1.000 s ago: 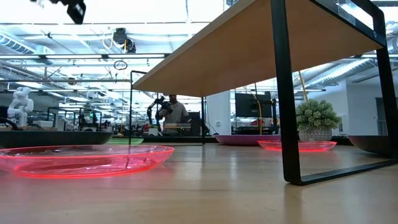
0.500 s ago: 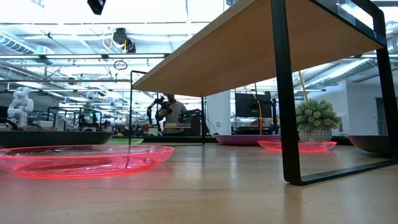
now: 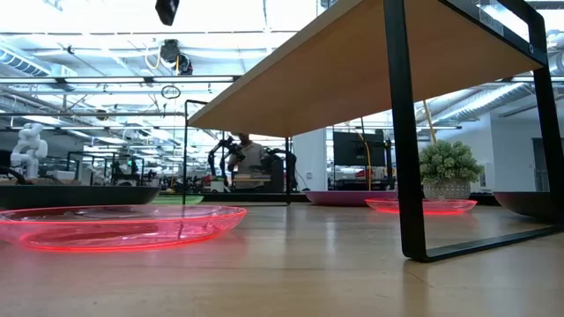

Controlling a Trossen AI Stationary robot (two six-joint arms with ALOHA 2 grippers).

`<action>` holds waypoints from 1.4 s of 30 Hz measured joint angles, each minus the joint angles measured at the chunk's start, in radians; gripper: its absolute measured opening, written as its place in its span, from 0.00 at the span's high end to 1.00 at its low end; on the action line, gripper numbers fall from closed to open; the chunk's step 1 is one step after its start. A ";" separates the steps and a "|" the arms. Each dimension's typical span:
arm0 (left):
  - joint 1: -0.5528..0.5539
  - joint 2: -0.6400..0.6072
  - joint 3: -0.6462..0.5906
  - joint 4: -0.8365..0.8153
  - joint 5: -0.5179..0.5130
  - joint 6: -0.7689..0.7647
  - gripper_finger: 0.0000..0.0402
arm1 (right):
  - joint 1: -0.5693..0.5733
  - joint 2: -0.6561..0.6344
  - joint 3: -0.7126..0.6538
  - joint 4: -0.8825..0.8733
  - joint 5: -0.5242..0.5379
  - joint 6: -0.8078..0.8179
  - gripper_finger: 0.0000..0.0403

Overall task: Place and stack plates onto a shelf
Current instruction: Put the right black plate on the shelf

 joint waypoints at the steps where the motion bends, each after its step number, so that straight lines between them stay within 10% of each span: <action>1: 0.000 0.008 0.000 0.010 0.000 0.000 1.00 | -0.006 -0.001 0.000 0.006 -0.011 0.016 1.00; 26: 0.040 0.064 0.000 0.178 -0.132 -0.018 1.00 | -0.278 -0.004 -0.072 -0.143 -0.113 -0.104 0.99; 42: 0.059 0.184 0.056 0.176 -0.131 0.095 1.00 | -0.342 -0.004 -0.311 -0.135 -0.311 -0.180 0.81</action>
